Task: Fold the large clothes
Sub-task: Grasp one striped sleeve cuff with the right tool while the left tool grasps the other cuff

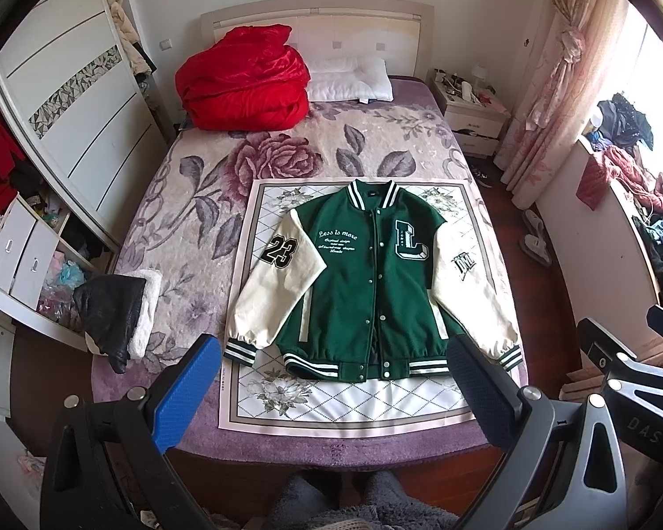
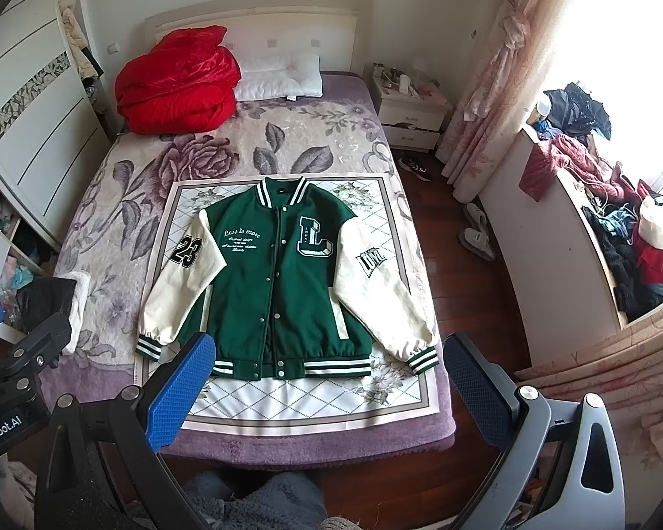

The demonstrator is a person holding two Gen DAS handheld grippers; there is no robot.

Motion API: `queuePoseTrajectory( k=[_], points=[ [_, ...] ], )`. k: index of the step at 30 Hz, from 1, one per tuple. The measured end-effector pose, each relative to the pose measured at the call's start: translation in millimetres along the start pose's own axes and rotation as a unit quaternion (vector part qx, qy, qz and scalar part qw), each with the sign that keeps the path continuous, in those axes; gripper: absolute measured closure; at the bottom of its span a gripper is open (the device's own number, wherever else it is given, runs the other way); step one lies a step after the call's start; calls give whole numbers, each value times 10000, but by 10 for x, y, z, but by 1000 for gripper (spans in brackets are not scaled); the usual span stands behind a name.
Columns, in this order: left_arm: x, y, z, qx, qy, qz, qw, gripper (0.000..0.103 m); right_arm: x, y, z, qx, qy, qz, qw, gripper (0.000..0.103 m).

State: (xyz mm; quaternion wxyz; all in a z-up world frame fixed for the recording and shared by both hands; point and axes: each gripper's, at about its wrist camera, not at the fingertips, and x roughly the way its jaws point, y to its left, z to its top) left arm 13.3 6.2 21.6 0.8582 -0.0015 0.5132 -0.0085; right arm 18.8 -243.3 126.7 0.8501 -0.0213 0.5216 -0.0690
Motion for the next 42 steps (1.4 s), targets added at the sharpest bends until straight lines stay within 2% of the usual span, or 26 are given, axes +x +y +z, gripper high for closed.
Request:
queuePoseTrajectory(
  k=[3, 6, 10, 13, 18, 21, 25, 29, 33, 37, 38, 39, 42],
  points=[
    [99, 6, -3, 6, -182, 179, 9997, 0, -85, -18, 119, 46, 29, 5, 10000, 0],
    [404, 114, 104, -112, -409, 509, 9978, 0, 135, -70, 128, 244, 111, -23, 9996, 0],
    [999, 229, 193, -133, -458, 835, 9954, 0, 772, -286, 70, 902, 407, 14, 9951, 0],
    [1625, 264, 165, -168, -275, 901, 9954, 0, 1445, -524, -103, 1614, 727, -31, 9842, 0],
    [2621, 119, 16, -116, 276, 1052, 9940, 0, 2681, -983, -564, 2612, 1221, -306, 9570, 0],
    [3196, -49, -166, -57, 614, 1242, 9903, 0, 3536, -1259, -957, 3160, 1634, -131, 9345, 0],
    [3951, -282, -467, -57, 1103, 1633, 9804, 0, 4574, -1542, -1491, 3779, 2168, 130, 9000, 0],
    [4597, -353, -739, -360, 1652, 1942, 9663, 0, 5525, -1698, -1936, 4039, 2637, 364, 8752, 0],
    [5140, -434, -984, -542, 1968, 2124, 9556, 0, 6258, -1777, -2197, 4019, 2808, 442, 8705, 0],
    [5463, -328, -1233, -746, 2275, 2268, 9441, 0, 6832, -1654, -2322, 3764, 2975, 673, 8748, 3],
    [5468, -246, -1270, -837, 2296, 2264, 9429, 0, 6895, -1606, -2326, 3683, 3010, 640, 8773, 3],
    [5455, -144, -1310, -959, 2298, 2237, 9423, 0, 6940, -1523, -2302, 3478, 3049, 506, 8852, 3],
    [5399, 218, -1431, -1366, 2265, 2155, 9400, 0, 6924, -1346, -2213, 3106, 2911, 487, 9036, 3]
  ],
)
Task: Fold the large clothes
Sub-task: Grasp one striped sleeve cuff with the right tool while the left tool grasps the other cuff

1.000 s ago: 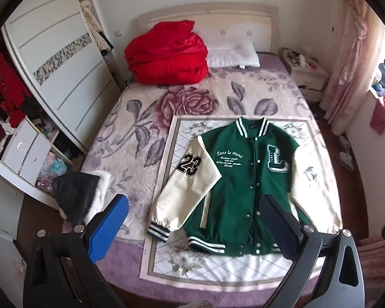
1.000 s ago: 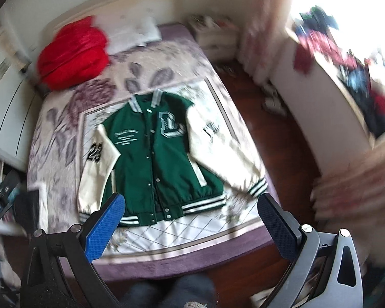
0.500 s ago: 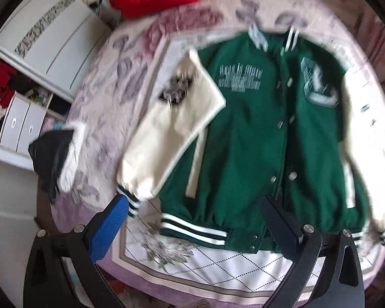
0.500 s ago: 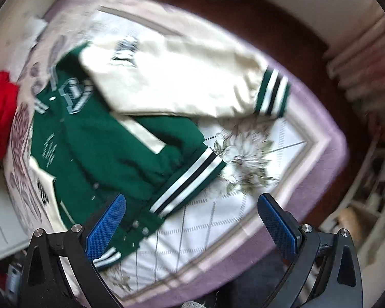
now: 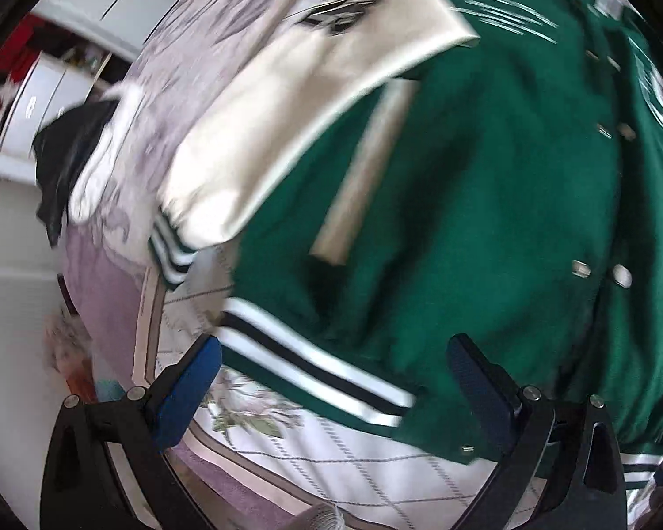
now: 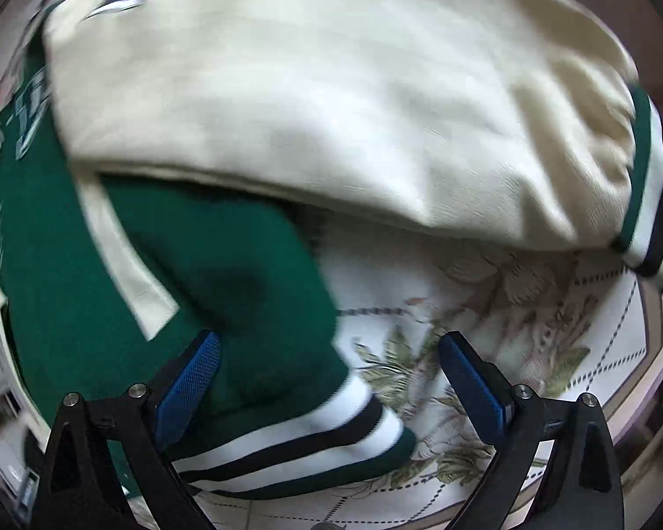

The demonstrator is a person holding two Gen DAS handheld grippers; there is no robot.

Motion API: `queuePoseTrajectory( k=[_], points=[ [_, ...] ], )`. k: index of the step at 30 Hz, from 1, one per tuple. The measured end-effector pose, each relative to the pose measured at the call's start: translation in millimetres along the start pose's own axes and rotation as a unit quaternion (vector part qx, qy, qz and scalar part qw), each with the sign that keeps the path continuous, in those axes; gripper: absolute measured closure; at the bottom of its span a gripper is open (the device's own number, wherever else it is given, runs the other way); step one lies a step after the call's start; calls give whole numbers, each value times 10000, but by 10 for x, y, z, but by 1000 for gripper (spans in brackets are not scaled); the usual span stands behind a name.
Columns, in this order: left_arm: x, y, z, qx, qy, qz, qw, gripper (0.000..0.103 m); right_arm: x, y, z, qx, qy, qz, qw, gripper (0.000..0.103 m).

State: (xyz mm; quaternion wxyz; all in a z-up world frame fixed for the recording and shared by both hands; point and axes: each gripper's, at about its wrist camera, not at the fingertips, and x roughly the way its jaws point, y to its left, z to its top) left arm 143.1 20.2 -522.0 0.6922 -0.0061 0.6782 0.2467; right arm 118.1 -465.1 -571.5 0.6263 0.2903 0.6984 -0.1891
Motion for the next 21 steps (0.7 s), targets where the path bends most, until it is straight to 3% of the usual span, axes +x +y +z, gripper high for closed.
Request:
queuePoseTrajectory(
  k=[4, 7, 11, 14, 16, 17, 19, 21],
  points=[
    [293, 431, 40, -439, 237, -51, 9987, 0, 84, 158, -109, -139, -74, -65, 9999, 3],
    [582, 546, 99, -645, 340, -249, 9970, 0, 173, 321, -180, -339, -151, -149, 9992, 3],
    [908, 416, 125, -375, 479, -611, 9963, 5, 272, 499, -250, -507, -219, -306, 9980, 4],
    [970, 320, 128, -177, 372, -814, 9958, 17, 315, 639, -276, -599, -233, -355, 9973, 12],
    [914, 263, 121, -48, 278, -912, 9954, 40, 278, 777, -266, -741, -259, -333, 9964, 24],
    [869, 214, 104, 81, 201, -851, 9961, 47, 278, 851, -294, -842, -292, -344, 9954, 34],
    [789, 134, 69, 261, 22, -607, 9978, 80, 277, 953, -347, -903, -340, -411, 9945, 47],
    [750, 119, 6, 330, -94, -456, 9984, 86, 266, 1013, -403, -872, -431, -516, 9939, 70]
  ],
)
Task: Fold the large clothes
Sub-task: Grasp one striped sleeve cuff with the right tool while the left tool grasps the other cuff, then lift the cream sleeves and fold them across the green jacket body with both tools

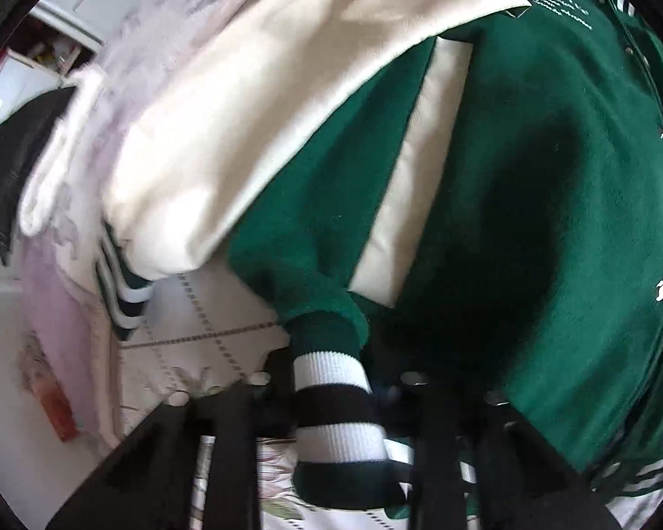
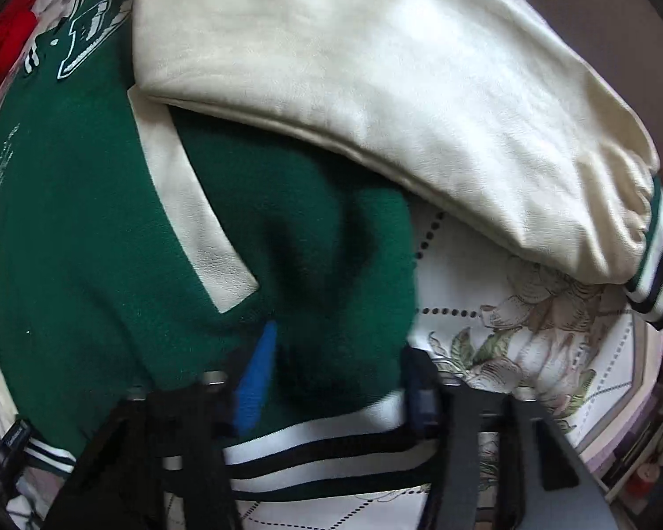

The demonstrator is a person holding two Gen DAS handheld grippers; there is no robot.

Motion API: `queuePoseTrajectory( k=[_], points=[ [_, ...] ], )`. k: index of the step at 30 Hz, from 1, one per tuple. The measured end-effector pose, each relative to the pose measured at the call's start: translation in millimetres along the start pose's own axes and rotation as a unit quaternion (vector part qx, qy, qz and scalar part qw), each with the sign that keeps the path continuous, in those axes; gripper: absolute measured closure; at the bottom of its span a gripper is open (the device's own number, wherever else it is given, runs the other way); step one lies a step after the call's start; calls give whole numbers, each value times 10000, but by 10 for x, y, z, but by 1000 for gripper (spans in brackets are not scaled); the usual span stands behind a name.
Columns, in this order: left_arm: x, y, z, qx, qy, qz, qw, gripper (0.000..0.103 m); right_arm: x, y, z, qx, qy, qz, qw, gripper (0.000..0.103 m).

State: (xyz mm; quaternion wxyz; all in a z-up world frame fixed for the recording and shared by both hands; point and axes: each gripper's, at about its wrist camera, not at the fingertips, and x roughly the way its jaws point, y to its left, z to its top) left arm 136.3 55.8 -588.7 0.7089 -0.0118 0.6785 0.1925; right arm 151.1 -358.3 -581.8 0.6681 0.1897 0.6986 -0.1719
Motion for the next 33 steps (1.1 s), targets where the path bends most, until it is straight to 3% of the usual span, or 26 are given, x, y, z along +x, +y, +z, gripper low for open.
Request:
queuePoseTrajectory(
  k=[6, 11, 15, 17, 19, 22, 23, 24, 25, 26, 27, 29, 31, 33],
  points=[
    [-136, -41, -215, 241, -26, 1, 9997, 90, -31, 110, -135, 206, -52, 76, 9997, 81],
    [-226, 82, -523, 401, 388, 40, 9984, 90, -54, 89, -400, 199, 167, -51, 9996, 82],
    [-225, 162, -955, 525, 807, 144, 9953, 89, -16, 41, -667, 177, 494, -243, 9983, 82],
    [-247, 227, -1082, 384, 1007, 218, 9939, 83, 40, -2, -836, 196, 755, -310, 9965, 81],
    [-353, 286, -1095, 150, 1066, 177, 9940, 80, 62, -39, -925, 338, 943, -156, 9949, 72],
    [-602, 240, -1003, -80, 801, -73, 9967, 70, -120, -198, -958, 965, 779, 528, 9909, 54],
    [-687, 170, -959, -65, 696, -110, 9975, 62, -201, -267, -966, 1266, 605, 793, 9869, 40],
    [-775, 86, -895, -17, 539, -130, 9985, 37, -263, -325, -973, 1492, 444, 945, 9833, 31],
    [-901, -75, -818, 99, 195, -179, 9996, 21, -332, -410, -980, 1818, 197, 1128, 9766, 27],
    [-979, -238, -707, 252, -87, -174, 9995, 18, -364, -504, -987, 2160, -12, 1220, 9687, 24],
    [-1034, -390, -621, 427, -291, -172, 9985, 17, -210, -741, -927, 2408, -125, 1254, 9624, 24],
    [-1098, -848, -400, 810, -537, -300, 9948, 17, -66, -981, -941, 3170, -239, 1424, 9374, 24],
    [-1091, -1319, -231, 1121, -594, -529, 9905, 16, 174, -1351, -870, 3935, -300, 1613, 9046, 24],
    [-1062, -1743, -120, 1346, -710, -573, 9867, 16, 343, -1866, -559, 4463, -468, 1914, 8729, 24]
  ],
)
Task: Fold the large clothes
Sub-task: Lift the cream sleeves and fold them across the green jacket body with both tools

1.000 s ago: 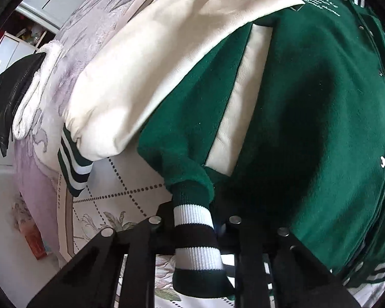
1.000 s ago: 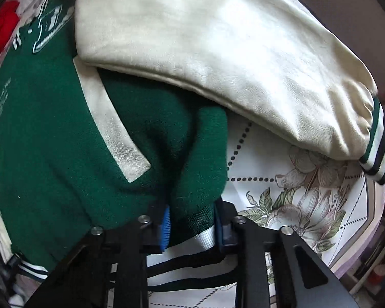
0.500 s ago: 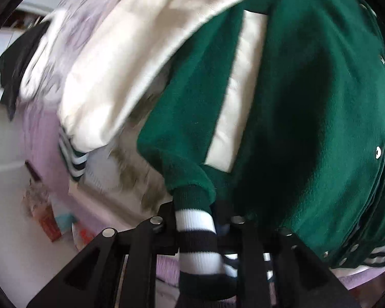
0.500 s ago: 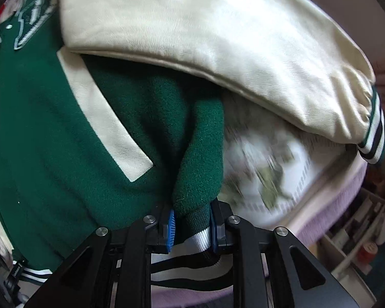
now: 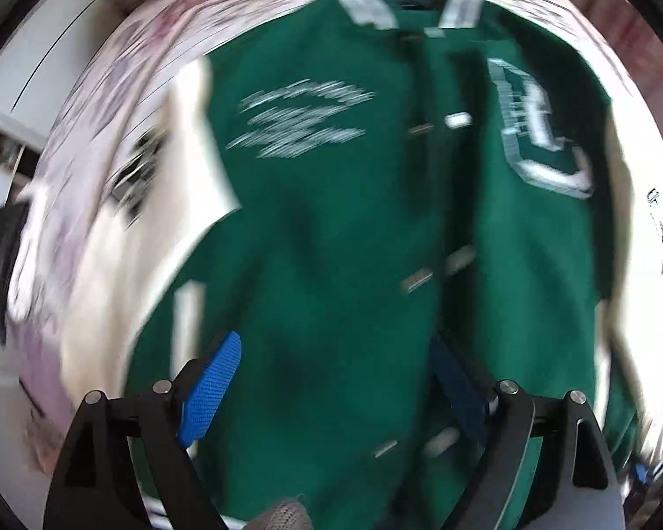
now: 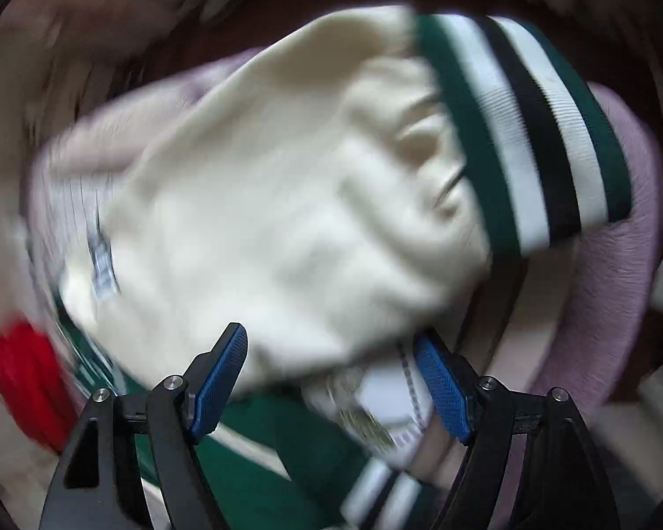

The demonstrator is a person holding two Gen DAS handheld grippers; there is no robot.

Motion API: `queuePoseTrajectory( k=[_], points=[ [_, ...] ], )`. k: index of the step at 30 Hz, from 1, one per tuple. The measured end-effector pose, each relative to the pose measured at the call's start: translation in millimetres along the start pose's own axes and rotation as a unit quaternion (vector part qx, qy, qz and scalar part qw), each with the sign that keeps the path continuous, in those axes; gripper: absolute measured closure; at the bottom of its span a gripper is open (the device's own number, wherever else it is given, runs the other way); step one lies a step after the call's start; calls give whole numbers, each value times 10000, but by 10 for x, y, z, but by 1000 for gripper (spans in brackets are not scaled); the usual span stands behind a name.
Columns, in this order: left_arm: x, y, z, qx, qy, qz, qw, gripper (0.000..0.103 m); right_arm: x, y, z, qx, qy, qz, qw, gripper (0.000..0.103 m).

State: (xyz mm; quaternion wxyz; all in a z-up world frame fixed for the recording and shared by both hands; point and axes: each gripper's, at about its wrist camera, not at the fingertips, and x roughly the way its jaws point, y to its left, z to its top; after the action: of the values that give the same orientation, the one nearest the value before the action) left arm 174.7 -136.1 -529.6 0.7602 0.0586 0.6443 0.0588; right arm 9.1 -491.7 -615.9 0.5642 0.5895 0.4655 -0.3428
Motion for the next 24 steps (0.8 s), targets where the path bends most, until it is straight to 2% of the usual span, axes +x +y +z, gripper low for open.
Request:
queuePoseTrajectory(
  k=[1, 2, 3, 4, 5, 7, 9, 11, 12, 13, 14, 15, 18, 20, 21, 24],
  points=[
    [43, -147, 73, 154, -37, 43, 9999, 16, -13, -39, 87, 280, -210, 265, 9990, 25],
    [85, -315, 139, 312, -58, 119, 9994, 16, -68, -34, 189, 500, -461, 448, 9967, 42],
    [127, -459, 189, 462, -92, 189, 9987, 16, -75, -40, 222, 674, -750, 588, 9932, 76],
    [183, -601, 208, 620, -96, 274, 9977, 16, -96, -11, 268, 672, -867, 609, 9921, 83],
    [244, -669, 219, 709, -51, 332, 9969, 16, -216, -57, 377, 610, -929, 659, 9916, 84],
    [376, -794, 235, 798, 90, 386, 9960, 16, -94, -33, 457, 634, -840, 949, 9899, 82],
    [508, -827, 187, 846, 226, 444, 9952, 16, -38, -238, 500, 769, -591, 1267, 9872, 57],
    [608, -862, 192, 816, 288, 522, 9949, 15, -13, -304, 562, 834, -604, 1698, 9801, 37],
    [615, -880, 194, 810, 270, 583, 9946, 10, -12, -282, 611, 777, -637, 1742, 9796, 37],
    [616, -890, 209, 797, 233, 660, 9944, 7, -31, -200, 627, 632, -694, 1602, 9826, 43],
    [629, -867, 222, 779, 220, 675, 9944, 7, -51, -126, 660, 522, -782, 1475, 9846, 94],
    [632, -848, 237, 738, 239, 653, 9948, 7, -203, -273, 685, 442, -809, 1410, 9857, 99],
    [623, -752, 296, 590, 284, 559, 9963, 7, -424, -154, 716, 365, -1042, 1264, 9858, 100],
    [570, -656, 331, 443, 248, 561, 9971, 7, -648, 72, 686, -52, -1308, 1156, 9846, 100],
    [539, -611, 370, 353, 249, 562, 9975, 7, -807, 90, 790, -234, -1392, 1139, 9834, 100],
    [438, -273, 455, -60, 260, 507, 9984, 7, -1191, 715, 585, -1190, -1697, 1019, 9730, 100]
  ],
)
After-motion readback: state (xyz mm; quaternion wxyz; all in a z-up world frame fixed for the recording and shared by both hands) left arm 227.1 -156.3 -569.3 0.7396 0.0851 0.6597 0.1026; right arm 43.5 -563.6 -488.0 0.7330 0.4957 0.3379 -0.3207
